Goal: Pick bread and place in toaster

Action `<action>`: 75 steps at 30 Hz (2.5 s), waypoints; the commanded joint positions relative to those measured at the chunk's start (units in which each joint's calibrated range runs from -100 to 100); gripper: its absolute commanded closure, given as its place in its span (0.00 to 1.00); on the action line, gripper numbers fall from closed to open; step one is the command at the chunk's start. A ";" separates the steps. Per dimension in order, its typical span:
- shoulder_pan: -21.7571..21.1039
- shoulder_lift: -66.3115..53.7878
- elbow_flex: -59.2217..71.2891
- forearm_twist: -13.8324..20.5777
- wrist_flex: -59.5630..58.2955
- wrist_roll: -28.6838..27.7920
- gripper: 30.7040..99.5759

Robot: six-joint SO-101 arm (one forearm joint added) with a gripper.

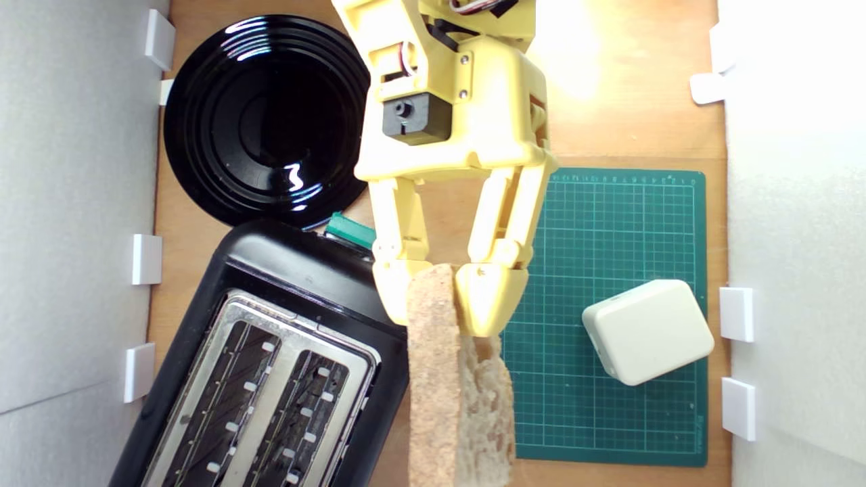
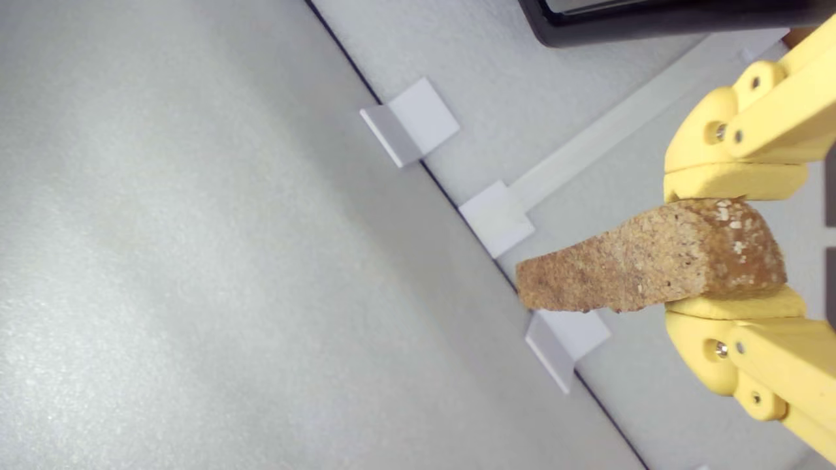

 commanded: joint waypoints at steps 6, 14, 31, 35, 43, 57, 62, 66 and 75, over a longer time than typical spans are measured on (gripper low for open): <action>4.62 -2.81 -13.42 -0.77 5.25 9.48 0.61; 9.13 -2.98 -14.88 -0.50 9.18 16.28 0.61; 11.23 2.68 -35.85 5.31 26.16 20.31 0.61; 11.87 4.59 -39.21 5.40 27.27 23.13 0.61; 15.10 5.18 -39.39 5.40 27.52 27.26 0.61; 18.24 8.50 -41.20 5.49 43.14 27.11 0.61; 18.24 8.50 -41.20 5.22 48.09 26.32 0.61; 18.08 8.59 -41.11 5.40 48.09 23.65 0.61; 17.84 8.67 -41.11 5.40 53.97 23.24 0.61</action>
